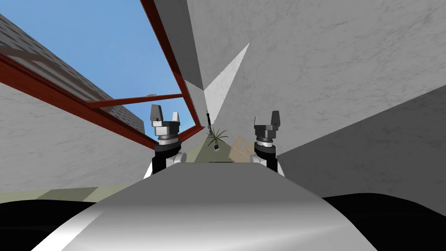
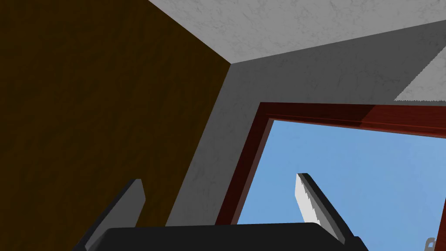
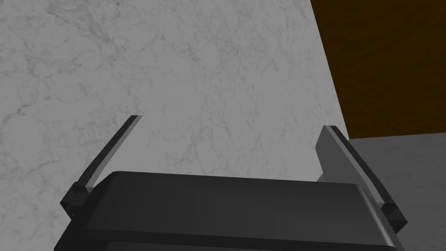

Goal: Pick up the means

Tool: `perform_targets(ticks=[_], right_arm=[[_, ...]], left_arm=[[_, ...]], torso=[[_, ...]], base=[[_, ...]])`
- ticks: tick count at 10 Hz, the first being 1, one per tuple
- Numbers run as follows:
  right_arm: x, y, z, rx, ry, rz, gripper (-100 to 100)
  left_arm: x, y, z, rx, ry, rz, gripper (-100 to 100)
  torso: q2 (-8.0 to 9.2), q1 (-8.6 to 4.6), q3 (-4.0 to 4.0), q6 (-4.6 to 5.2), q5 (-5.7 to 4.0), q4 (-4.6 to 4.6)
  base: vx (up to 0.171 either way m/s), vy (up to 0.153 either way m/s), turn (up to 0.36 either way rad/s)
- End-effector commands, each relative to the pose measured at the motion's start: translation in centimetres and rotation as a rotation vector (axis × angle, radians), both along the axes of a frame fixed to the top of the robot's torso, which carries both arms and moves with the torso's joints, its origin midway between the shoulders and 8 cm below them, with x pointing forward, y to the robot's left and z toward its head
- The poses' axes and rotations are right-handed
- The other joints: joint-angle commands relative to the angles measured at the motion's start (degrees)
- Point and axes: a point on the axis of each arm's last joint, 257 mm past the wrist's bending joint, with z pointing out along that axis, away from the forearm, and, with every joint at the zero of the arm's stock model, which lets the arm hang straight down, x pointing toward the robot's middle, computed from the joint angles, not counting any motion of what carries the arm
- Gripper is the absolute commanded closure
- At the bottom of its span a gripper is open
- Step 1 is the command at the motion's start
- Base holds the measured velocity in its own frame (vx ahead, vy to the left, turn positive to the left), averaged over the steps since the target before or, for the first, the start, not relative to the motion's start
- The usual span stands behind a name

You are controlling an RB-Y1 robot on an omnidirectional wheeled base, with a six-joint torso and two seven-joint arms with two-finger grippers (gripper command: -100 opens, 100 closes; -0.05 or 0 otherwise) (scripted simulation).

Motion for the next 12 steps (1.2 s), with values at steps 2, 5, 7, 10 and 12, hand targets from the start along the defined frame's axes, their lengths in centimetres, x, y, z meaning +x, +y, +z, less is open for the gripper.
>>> perform_targets(ticks=[2,5,7,10,12], right_arm=[[1.8,-0.8,-2.2,0.0,0.086,0.011,-100],[4.3,-2.6,-5.5,0.017,0.204,0.004,-100],[6.0,-4.6,-8.4,0.038,0.296,-0.012,-100],[7.8,-7.4,-12.0,0.072,0.407,-0.044,-100],[8.7,-9.3,-14.3,0.097,0.48,-0.069,-100]], left_arm=[[0.0,0.0,0.0,0.0,0.0,0.0,0],[0.0,0.0,0.0,0.0,0.0,0.0,0],[0.0,0.0,0.0,0.0,0.0,0.0,0],[0.0,0.0,0.0,0.0,0.0,0.0,0],[0.0,0.0,0.0,0.0,0.0,0.0,0]], torso=[[-0.15,0.22,-0.08,0.0,0.04,-0.03],[-0.46,0.51,-0.26,0.0,0.11,-0.11],[-0.51,0.39,-0.3,-0.01,0.09,-0.12],[-0.43,0.21,-0.25,0.0,0.05,-0.1],[-0.36,0.21,-0.22,-0.01,0.05,-0.09]], base=[[0.076,0.092,-0.018],[0.119,0.125,-0.028],[0.131,0.102,-0.041],[0.102,0.069,-0.031],[0.08,0.059,-0.032]])
